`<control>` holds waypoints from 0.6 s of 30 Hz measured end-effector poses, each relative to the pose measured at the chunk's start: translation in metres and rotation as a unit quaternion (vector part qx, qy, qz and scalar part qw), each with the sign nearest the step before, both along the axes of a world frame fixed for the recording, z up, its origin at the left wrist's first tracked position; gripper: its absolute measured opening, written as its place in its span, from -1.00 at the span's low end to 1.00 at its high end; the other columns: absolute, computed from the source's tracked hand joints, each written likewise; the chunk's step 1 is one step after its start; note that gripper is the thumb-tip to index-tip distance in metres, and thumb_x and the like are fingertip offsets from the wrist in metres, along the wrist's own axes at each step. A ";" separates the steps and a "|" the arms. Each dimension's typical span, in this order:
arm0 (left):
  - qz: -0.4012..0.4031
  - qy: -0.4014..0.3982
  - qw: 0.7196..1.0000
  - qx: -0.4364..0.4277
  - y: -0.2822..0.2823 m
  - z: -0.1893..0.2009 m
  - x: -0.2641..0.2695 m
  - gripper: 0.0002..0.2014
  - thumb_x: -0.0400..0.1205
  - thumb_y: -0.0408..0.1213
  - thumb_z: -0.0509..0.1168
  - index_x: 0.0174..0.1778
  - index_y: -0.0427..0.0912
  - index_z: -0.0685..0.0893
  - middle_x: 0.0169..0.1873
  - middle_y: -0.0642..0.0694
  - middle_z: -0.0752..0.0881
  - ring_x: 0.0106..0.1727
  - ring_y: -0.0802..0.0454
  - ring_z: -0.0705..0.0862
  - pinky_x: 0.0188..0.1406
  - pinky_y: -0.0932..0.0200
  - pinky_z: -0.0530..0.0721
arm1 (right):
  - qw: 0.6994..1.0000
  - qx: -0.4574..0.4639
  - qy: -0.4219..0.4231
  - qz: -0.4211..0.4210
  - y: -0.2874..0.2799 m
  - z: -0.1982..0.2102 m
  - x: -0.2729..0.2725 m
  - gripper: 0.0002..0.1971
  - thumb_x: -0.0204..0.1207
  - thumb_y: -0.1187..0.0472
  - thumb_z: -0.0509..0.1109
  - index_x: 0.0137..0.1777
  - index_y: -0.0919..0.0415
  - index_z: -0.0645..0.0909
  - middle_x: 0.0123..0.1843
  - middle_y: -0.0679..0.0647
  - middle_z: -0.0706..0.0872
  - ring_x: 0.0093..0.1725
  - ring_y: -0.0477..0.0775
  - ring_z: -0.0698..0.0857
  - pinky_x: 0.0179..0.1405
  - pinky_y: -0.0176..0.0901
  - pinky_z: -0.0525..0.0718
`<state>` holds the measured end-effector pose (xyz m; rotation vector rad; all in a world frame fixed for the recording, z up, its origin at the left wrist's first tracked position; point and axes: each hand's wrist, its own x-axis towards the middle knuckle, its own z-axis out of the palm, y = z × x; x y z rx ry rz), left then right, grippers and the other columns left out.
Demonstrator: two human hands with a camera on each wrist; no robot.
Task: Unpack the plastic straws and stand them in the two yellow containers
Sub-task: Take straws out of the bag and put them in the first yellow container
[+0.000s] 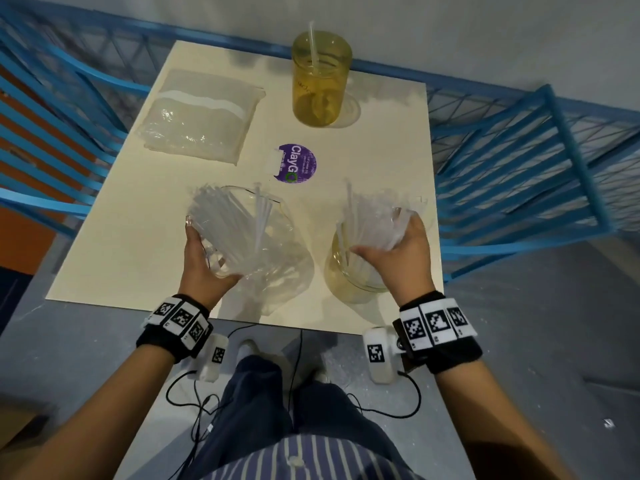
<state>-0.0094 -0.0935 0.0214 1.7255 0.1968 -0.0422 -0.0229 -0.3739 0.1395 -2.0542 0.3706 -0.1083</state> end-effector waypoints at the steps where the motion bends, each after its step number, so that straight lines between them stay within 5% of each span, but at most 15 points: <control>1: -0.001 -0.002 1.000 0.004 0.000 0.001 0.000 0.18 0.11 -0.40 0.65 0.56 0.13 0.09 0.50 0.03 0.34 0.49 -0.01 0.44 0.33 -0.29 0.57 | 1.000 -0.019 -0.001 0.016 -0.002 -0.005 -0.001 -0.12 0.05 0.32 0.72 0.40 0.28 0.39 0.31 0.18 0.50 0.19 -0.06 0.50 0.03 -0.65 0.37; 5: -0.007 -0.005 1.000 0.003 0.000 0.001 0.002 0.17 0.16 -0.51 0.64 0.56 0.12 0.08 0.51 0.03 0.32 0.46 0.02 0.47 0.33 -0.23 0.58 | 0.998 -0.035 -0.027 0.047 -0.011 -0.006 -0.003 0.24 -0.02 0.26 0.75 0.61 0.26 0.06 0.48 0.21 0.33 0.29 -0.04 0.44 0.28 -0.38 0.43; 9: -0.016 -0.011 1.000 0.007 0.000 0.002 0.003 0.20 0.16 -0.51 0.65 0.58 0.09 0.04 0.53 -0.02 0.31 0.48 0.00 0.46 0.31 -0.22 0.60 | 0.983 -0.101 -0.146 0.039 -0.004 0.016 -0.005 0.14 0.02 0.06 0.74 0.57 0.27 0.18 0.52 0.18 0.28 0.49 0.20 0.36 0.49 0.15 0.42; 12: -0.033 -0.010 0.999 0.013 0.000 0.000 0.005 0.19 0.17 -0.50 0.65 0.59 0.07 0.04 0.53 -0.02 0.34 0.50 0.03 0.44 0.37 -0.16 0.57 | 0.969 -0.037 -0.224 0.097 0.024 0.029 0.001 -0.08 0.10 0.08 0.71 0.45 0.17 0.32 0.41 -0.10 0.32 0.41 0.03 0.44 0.42 -0.15 0.48; 14: -0.050 -0.013 0.998 0.021 -0.001 0.002 0.005 0.19 0.18 -0.48 0.64 0.60 0.00 0.02 0.51 0.00 0.36 0.51 0.14 0.42 0.42 0.01 0.53 | 0.970 0.037 -0.188 0.153 0.054 0.021 0.009 -0.08 0.09 0.11 0.72 0.43 0.08 0.31 0.38 -0.16 0.33 0.35 -0.05 0.48 0.36 -0.26 0.49; 17: -0.069 -0.014 0.996 0.062 -0.003 -0.001 0.004 0.01 0.26 -0.46 0.55 0.55 -0.30 0.08 0.34 0.06 0.47 0.33 0.50 0.46 0.26 0.51 0.48 | 0.980 0.107 -0.034 0.162 0.097 -0.019 0.022 0.05 0.04 0.16 0.74 0.52 0.09 0.25 0.48 -0.03 0.31 0.43 -0.04 0.42 0.46 -0.14 0.44; 18: -0.072 -0.003 0.995 0.073 -0.002 -0.004 0.004 -0.02 0.29 -0.46 0.52 0.54 -0.35 0.08 0.36 -0.03 0.46 0.36 0.44 0.46 0.29 0.49 0.46 | 0.983 0.116 0.017 0.145 0.108 -0.033 0.025 0.10 0.02 0.15 0.75 0.55 0.09 0.20 0.52 -0.01 0.27 0.47 -0.04 0.37 0.50 -0.10 0.40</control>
